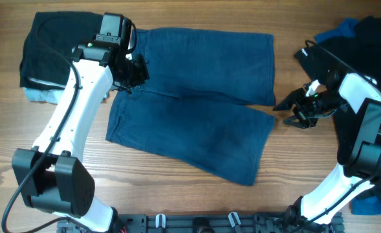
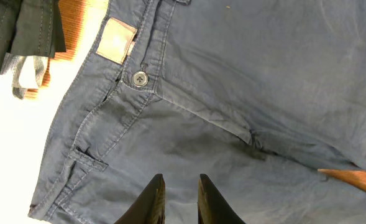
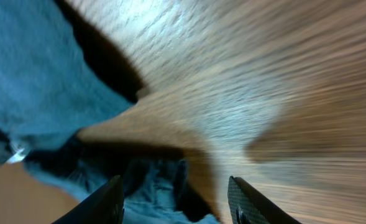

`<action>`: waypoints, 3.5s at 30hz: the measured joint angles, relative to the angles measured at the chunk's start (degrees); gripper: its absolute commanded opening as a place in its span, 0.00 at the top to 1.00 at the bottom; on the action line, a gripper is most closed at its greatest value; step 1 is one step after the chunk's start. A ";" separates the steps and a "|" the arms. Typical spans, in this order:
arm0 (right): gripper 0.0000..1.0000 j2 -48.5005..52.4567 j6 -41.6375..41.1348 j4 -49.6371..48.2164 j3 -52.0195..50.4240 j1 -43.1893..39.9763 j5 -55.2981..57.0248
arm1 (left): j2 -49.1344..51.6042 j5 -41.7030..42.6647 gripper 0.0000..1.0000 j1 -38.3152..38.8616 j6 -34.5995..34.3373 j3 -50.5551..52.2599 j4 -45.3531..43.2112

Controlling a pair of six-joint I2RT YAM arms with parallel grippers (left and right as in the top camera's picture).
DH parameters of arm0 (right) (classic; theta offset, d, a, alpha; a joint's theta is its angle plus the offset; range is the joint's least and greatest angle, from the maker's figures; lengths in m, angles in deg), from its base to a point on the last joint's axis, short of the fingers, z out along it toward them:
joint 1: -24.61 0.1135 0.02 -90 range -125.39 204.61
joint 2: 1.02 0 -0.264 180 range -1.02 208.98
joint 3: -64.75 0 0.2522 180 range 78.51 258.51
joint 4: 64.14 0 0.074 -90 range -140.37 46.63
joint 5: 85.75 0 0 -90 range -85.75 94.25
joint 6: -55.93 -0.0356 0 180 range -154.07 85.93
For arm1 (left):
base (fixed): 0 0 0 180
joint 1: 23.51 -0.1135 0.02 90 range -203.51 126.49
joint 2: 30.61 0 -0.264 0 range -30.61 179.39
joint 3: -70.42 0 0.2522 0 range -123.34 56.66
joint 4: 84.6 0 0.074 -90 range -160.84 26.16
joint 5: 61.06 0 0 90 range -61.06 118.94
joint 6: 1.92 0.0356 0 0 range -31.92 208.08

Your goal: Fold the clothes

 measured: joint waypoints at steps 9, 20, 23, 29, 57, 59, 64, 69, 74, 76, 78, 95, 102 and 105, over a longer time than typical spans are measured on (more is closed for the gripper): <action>0.96 -0.92 -2.99 -16.72 -10.38 0.13 -9.25 | 0.00 -0.02 0.81 0.00 0.00 0.00 0.46; 0.96 -0.81 0.02 -17.29 -0.76 0.57 4.68 | 0.04 -0.02 0.81 0.00 0.00 0.00 -0.50; 0.96 -0.81 1.75 -21.68 0.24 0.57 7.65 | 0.15 -0.02 0.82 0.00 0.00 0.00 -1.62; 0.47 -0.63 3.89 -20.70 4.96 0.57 9.66 | 0.22 -0.02 0.46 -0.04 1.38 0.00 -0.42; 0.96 -15.17 8.87 -2.23 -7.56 11.65 -2.78 | 5.40 19.54 0.94 1.68 5.53 16.85 -24.76; 0.96 -15.08 5.27 -14.51 -7.67 16.83 -3.19 | 6.23 18.99 0.95 2.34 5.51 16.83 -26.08; 0.96 -15.06 -9.55 -38.10 -7.28 24.85 -2.78 | 12.15 18.49 0.96 2.51 4.39 16.83 -27.78; 0.96 -13.60 -19.21 -47.63 -7.28 31.76 -1.14 | 15.63 18.99 0.96 2.51 4.17 16.81 -28.50; 0.96 -4.59 -21.77 -56.50 -7.28 40.76 -0.70 | 16.24 20.04 0.96 2.51 4.04 16.72 -29.99; 0.96 -0.92 -23.96 -56.98 -7.28 43.15 -0.26 | 16.26 20.24 0.96 2.51 4.00 16.72 -30.10; 0.96 1.05 -24.83 -54.25 -7.21 43.30 1.77 | 16.28 20.24 0.96 2.49 4.00 16.72 -30.10; 0.88 1.36 -15.06 -32.65 -6.38 20.48 -5.84 | 16.37 18.05 0.96 2.99 4.02 15.87 -28.61; 0.85 0.66 -5.73 -29.57 -6.38 6.23 -4.61 | 16.37 17.68 0.96 2.99 4.50 15.74 -28.15; 0.83 0.09 -1.79 -28.96 -6.32 2.29 -3.17 | 16.37 17.68 0.96 2.99 5.79 15.74 -28.15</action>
